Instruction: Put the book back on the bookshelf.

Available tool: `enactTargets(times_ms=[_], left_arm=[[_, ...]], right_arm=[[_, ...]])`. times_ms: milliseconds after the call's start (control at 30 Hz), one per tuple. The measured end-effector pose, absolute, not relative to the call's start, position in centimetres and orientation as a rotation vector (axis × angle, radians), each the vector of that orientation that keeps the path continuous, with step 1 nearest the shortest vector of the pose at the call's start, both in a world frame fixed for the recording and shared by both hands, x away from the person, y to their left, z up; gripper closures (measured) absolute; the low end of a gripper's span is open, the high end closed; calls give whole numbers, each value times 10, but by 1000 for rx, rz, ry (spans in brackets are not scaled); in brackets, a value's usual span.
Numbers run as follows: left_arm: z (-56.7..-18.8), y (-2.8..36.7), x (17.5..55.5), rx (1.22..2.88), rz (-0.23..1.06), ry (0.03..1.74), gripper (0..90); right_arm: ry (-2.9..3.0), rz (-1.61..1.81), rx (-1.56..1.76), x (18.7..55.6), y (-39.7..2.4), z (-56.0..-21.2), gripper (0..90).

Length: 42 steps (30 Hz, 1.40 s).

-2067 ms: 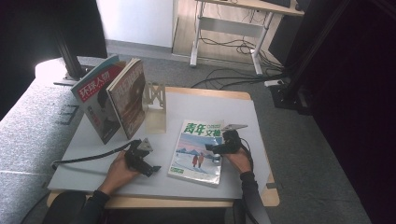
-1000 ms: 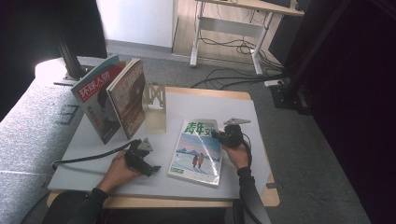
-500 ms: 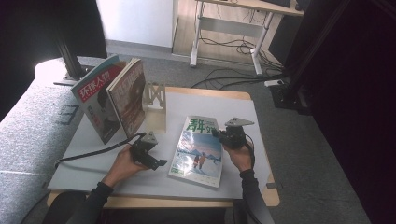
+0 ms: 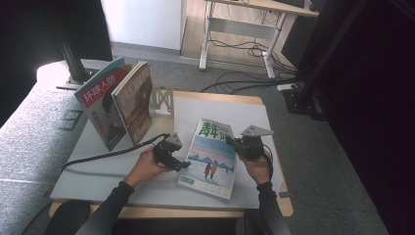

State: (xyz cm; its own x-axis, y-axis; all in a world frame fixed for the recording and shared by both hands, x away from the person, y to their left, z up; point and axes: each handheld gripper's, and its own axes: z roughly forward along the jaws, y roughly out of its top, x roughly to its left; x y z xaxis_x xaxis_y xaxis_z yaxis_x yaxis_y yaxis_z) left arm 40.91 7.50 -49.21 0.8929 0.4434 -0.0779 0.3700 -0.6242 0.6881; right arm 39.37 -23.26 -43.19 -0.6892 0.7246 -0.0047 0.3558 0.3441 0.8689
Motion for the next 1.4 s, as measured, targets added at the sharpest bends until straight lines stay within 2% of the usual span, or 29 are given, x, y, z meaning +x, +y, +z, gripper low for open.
enactTargets(times_ms=[233, 400, 633, 767, 967, 1400], left_arm=[[-498, 68, 414, 2296, 28, 574, 209], [-499, 65, 415, 2300, -48, 539, 285], [-498, 63, 416, 2325, -76, 545, 319], [-498, 64, 418, 2337, -115, 561, 374], [-498, 67, 418, 2339, -133, 567, 438], [-498, 68, 412, 2312, -99, 529, 506]], right_arm=[[2209, 1297, 928, 388, -235, -430, 849], [2207, 1296, 907, 384, -235, -428, 845], [2207, 1296, 892, 383, -234, -428, 837], [2211, 1302, 892, 383, -235, -428, 825], [2230, 1300, 907, 387, -238, -431, 803], [2260, 1278, 1042, 412, -248, -447, 744]])
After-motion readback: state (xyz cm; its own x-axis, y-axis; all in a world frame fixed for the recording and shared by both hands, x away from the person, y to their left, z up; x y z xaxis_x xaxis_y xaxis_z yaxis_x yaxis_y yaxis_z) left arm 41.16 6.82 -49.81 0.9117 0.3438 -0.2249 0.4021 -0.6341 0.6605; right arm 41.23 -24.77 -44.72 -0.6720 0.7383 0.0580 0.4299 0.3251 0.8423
